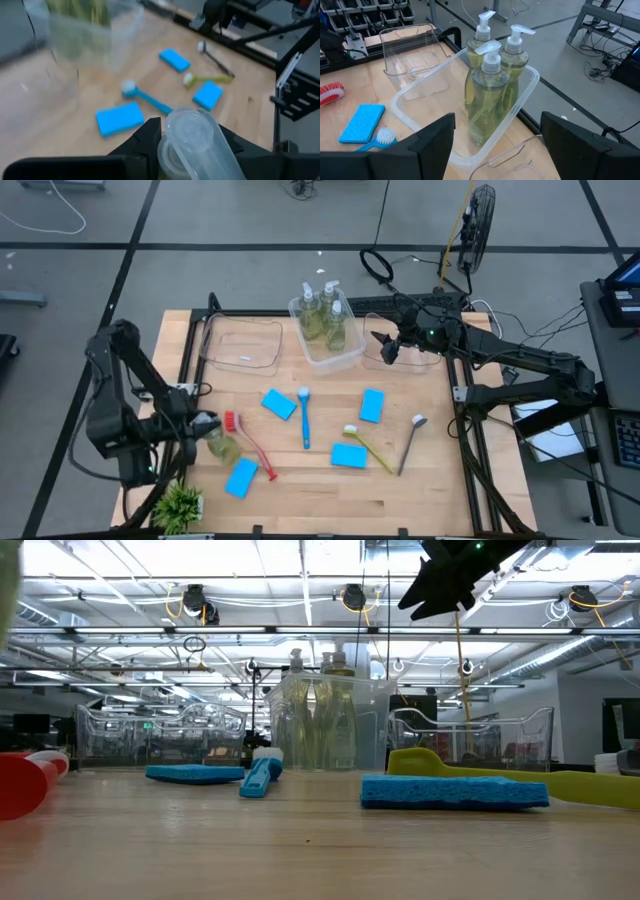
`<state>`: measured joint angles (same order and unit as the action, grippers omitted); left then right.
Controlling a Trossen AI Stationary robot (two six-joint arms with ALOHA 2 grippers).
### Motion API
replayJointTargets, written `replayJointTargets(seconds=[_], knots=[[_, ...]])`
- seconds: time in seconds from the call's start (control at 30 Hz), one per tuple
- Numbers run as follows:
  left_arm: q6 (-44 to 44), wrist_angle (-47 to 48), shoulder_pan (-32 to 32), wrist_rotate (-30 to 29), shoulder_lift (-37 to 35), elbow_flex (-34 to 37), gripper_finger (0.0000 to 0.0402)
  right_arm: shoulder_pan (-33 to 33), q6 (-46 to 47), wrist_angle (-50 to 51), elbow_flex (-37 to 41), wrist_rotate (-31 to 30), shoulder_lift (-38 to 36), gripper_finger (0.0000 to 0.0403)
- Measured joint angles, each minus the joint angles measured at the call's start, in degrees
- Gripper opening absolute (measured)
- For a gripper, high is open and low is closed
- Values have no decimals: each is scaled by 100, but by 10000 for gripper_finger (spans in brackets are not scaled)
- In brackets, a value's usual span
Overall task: Pick & Place Kitchen Sink Supplies
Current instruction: Put the yellow soap dispenser into the white bin
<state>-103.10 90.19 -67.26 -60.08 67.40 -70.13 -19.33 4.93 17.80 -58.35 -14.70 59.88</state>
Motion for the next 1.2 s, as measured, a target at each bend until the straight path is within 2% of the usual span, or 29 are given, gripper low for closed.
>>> replayJointTargets(seconds=[0.2,0.33,0.43,0.6,0.77,0.9,1.03,1.1,1.2], knots=[[1774,-114,841,-373,0,-1110,109,0,-107,2,0,0,0,279],[3480,-787,1561,-695,2,-1627,109,-1,-109,2,0,0,0,279],[4975,-1756,2176,-762,-2,-1846,109,0,-126,2,0,0,0,279],[7731,-3879,3196,-630,10,-1871,109,0,-131,2,0,0,0,279],[9790,-5764,4100,-229,177,-1879,109,0,-131,2,0,0,0,279],[10695,-6757,4710,94,374,-1879,109,0,-131,0,0,0,2,279],[11129,-7437,5240,542,614,-1879,109,0,-164,-1,0,31,0,279],[11208,-7692,5438,832,733,-1879,109,-2,-347,-94,0,372,1,279],[11203,-8093,5686,1303,868,-1879,109,11,-692,-748,0,1238,4,279]])
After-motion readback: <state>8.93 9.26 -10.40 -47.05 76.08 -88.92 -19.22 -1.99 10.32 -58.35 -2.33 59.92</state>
